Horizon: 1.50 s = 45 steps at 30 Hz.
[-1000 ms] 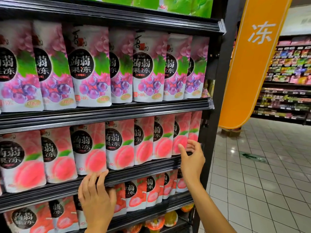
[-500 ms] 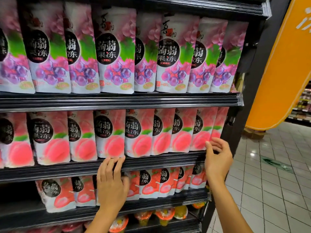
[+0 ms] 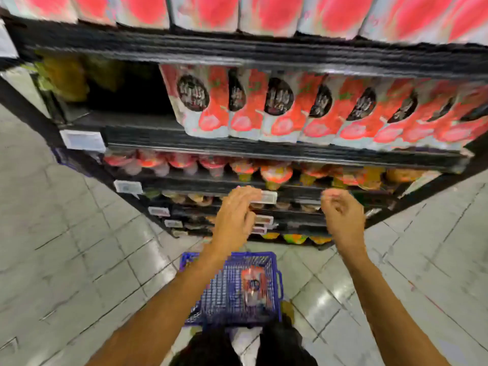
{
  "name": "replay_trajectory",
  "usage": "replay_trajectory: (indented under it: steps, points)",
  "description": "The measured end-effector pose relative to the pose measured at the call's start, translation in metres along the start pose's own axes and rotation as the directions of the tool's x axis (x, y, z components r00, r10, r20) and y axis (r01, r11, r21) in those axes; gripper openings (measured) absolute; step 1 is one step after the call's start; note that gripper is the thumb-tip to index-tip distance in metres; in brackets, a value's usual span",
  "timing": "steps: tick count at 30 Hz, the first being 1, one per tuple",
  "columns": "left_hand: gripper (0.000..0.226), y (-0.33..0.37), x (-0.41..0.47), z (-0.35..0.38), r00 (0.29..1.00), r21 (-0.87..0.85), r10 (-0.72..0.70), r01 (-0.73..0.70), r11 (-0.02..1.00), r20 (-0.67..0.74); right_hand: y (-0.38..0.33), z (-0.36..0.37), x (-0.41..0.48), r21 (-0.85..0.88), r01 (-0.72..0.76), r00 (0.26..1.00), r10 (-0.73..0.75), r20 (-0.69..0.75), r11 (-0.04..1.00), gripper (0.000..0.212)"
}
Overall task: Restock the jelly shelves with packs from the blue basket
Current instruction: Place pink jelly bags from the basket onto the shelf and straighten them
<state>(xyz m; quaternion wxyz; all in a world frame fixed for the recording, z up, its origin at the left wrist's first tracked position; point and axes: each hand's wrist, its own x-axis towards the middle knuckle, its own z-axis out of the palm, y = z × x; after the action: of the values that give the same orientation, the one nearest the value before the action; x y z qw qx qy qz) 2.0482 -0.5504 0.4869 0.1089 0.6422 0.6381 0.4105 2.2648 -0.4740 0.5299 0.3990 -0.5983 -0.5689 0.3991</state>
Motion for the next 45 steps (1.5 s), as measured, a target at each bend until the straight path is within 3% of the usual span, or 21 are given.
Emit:
replay_trajectory:
  steps: [4,11,17,19,23,25,29,33,37,39,40,43,45]
  points:
    - [0.031,-0.083,-0.1,0.008,0.939,-0.071,-0.28,0.299,0.952,0.202,0.08,0.081,-0.067,-0.136,-0.237,0.966,0.248,0.068,0.962,0.014]
    - [0.032,-0.203,-0.229,0.064,0.735,-0.028,-0.586,0.631,0.775,0.341,0.236,0.193,-0.127,-0.267,-0.472,0.851,0.513,0.112,0.84,0.007]
    - [0.039,-0.291,-0.311,0.158,0.534,0.023,-0.716,0.794,0.607,0.45,0.385,0.246,-0.133,-0.396,-0.527,0.792,0.603,0.09,0.752,0.01]
    - [0.035,-0.32,-0.334,0.199,0.457,0.077,-0.743,0.826,0.558,0.49,0.439,0.257,-0.129,-0.423,-0.574,0.736,0.668,0.108,0.701,0.015]
    - [0.038,-0.372,-0.372,0.287,0.308,0.182,-0.771,0.86,0.476,0.558,0.546,0.282,-0.122,-0.653,-0.514,0.651,0.749,0.124,0.556,0.024]
    - [0.037,-0.392,-0.383,0.33,0.218,0.22,-0.813,0.896,0.386,0.54,0.596,0.302,-0.118,-0.687,-0.507,0.646,0.757,0.097,0.521,0.024]
    - [0.029,-0.423,-0.391,0.413,-0.014,0.106,-0.874,0.993,0.043,0.487,0.677,0.336,-0.113,-0.651,-0.59,0.564,0.821,0.093,0.479,0.033]
    - [0.027,-0.449,-0.403,0.468,-0.035,0.045,-0.829,0.999,-0.012,0.559,0.732,0.362,-0.125,-0.611,-0.6,0.637,0.77,0.025,0.516,0.05]
    - [0.041,-0.479,-0.414,0.478,-0.138,0.021,-0.845,0.989,-0.149,0.517,0.76,0.373,-0.137,-0.509,-0.714,0.543,0.839,0.032,0.481,0.055]
    - [0.041,-0.485,-0.416,0.466,-0.104,0.035,-0.824,0.994,-0.102,0.556,0.755,0.373,-0.14,-0.387,-0.788,0.473,0.873,0.115,0.478,0.028]
    - [0.036,-0.483,-0.415,0.458,-0.077,0.04,-0.814,0.997,-0.066,0.576,0.746,0.372,-0.141,-0.368,-0.803,0.444,0.883,0.155,0.469,0.024]
    - [0.017,-0.46,-0.399,0.417,-0.052,0.037,-0.793,0.999,-0.038,0.608,0.708,0.356,-0.145,-0.273,-0.867,0.373,0.907,0.197,0.416,0.042]
    - [0.014,-0.439,-0.38,0.377,-0.028,0.002,-0.788,0.999,-0.034,0.616,0.658,0.339,-0.145,-0.169,-0.875,0.409,0.879,0.245,0.454,0.042]
